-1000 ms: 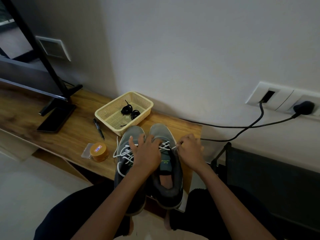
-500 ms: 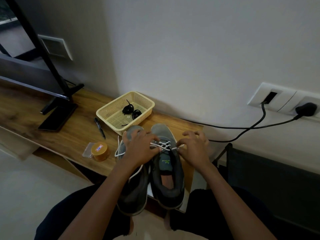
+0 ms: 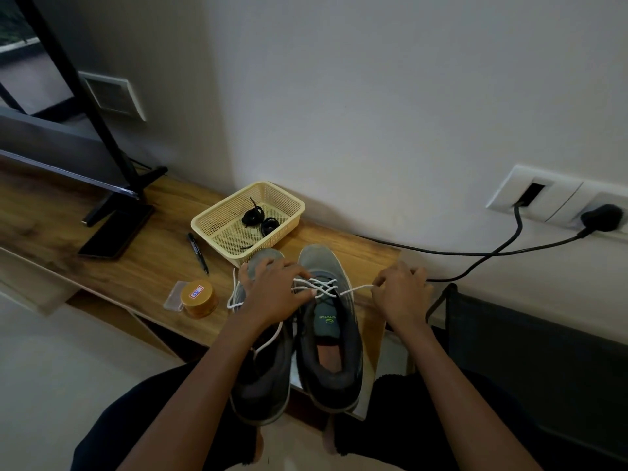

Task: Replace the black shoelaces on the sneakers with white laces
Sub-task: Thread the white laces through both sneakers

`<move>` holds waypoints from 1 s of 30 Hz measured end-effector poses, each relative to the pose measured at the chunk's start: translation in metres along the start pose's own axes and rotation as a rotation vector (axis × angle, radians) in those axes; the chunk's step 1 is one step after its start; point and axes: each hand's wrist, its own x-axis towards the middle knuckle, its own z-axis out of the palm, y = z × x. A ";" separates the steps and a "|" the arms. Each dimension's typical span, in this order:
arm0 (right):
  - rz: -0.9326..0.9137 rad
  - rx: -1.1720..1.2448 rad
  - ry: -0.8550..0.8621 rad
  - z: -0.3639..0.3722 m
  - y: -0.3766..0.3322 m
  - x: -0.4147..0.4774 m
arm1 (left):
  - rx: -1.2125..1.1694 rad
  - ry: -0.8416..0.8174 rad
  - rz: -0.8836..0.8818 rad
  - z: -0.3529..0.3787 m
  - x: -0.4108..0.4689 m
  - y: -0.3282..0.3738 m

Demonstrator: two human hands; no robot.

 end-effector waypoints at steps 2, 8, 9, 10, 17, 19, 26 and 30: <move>-0.136 0.035 -0.044 0.000 -0.006 0.001 | -0.031 0.044 -0.001 0.000 0.003 -0.006; -0.336 0.021 -0.120 0.007 -0.020 -0.003 | 0.013 0.026 0.070 0.002 0.005 -0.013; -0.333 0.026 -0.122 0.007 -0.020 -0.003 | 0.035 0.018 0.063 0.002 0.004 -0.011; -0.331 0.028 -0.127 0.007 -0.020 -0.003 | 0.042 0.025 0.052 0.002 0.002 -0.009; -0.178 -0.031 -0.044 0.004 -0.012 -0.002 | 0.135 0.056 -0.014 -0.002 -0.003 0.001; -0.042 -0.055 -0.017 0.000 -0.004 0.001 | 0.151 0.051 -0.023 -0.003 -0.005 0.004; -0.230 0.079 -0.145 0.000 -0.015 -0.001 | 0.070 0.002 -0.028 -0.009 -0.009 0.010; -0.300 0.058 -0.164 0.004 -0.022 -0.004 | 0.113 -0.012 -0.033 -0.010 -0.010 0.013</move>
